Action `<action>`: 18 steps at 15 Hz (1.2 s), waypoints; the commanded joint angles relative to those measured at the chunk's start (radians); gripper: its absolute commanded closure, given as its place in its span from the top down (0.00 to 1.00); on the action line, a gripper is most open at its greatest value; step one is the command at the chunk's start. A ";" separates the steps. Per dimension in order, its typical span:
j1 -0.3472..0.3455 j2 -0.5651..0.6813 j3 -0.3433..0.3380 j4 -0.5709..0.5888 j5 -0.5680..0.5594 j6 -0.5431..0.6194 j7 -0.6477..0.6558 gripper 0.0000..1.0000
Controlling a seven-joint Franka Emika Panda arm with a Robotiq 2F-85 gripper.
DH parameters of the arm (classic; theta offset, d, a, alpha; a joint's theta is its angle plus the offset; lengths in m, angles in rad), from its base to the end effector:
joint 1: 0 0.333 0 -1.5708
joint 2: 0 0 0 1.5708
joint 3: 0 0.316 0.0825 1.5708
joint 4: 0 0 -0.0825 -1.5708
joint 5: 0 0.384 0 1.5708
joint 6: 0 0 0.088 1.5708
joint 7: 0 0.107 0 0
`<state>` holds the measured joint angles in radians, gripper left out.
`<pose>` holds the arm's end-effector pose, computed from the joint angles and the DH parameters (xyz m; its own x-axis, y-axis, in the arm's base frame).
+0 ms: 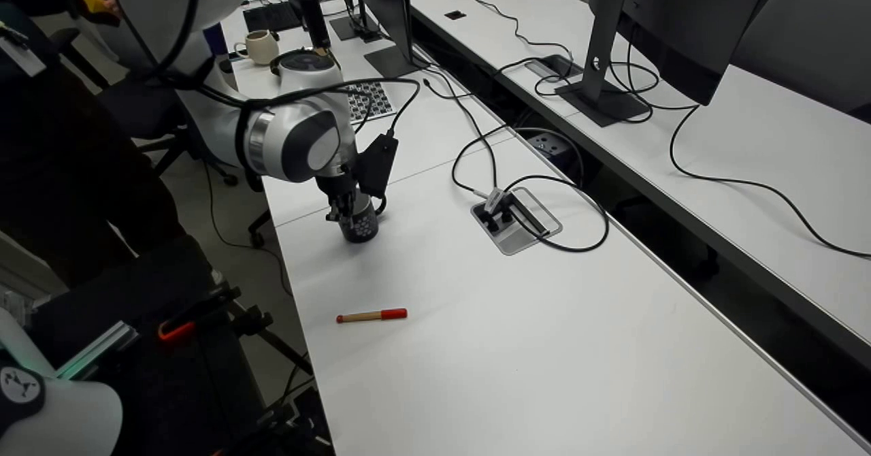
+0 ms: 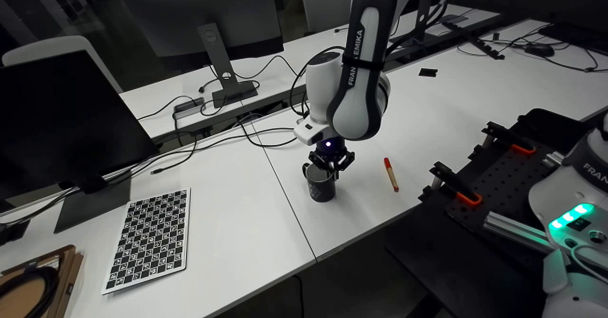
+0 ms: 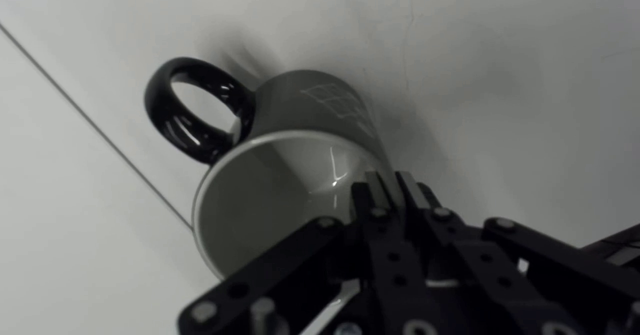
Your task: Make the cup lie down
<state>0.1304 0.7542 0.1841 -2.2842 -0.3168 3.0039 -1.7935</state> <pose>0.4486 0.1848 0.0323 -0.7182 0.6911 0.0809 0.6946 0.7189 0.0260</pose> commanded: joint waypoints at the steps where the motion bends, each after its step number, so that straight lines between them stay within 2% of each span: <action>1: 0.006 0.014 -0.010 0.014 -0.033 0.017 0.040 0.02; 11: -0.066 -0.002 -0.002 0.002 -0.025 0.112 0.087 0.02; 14: -0.061 -0.023 -0.046 0.003 -0.030 0.115 0.111 0.02; 18: -0.005 -0.050 -0.149 0.018 -0.032 0.099 0.170 0.02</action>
<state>0.0758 0.7482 0.1062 -2.2636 -0.3210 3.1000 -1.6957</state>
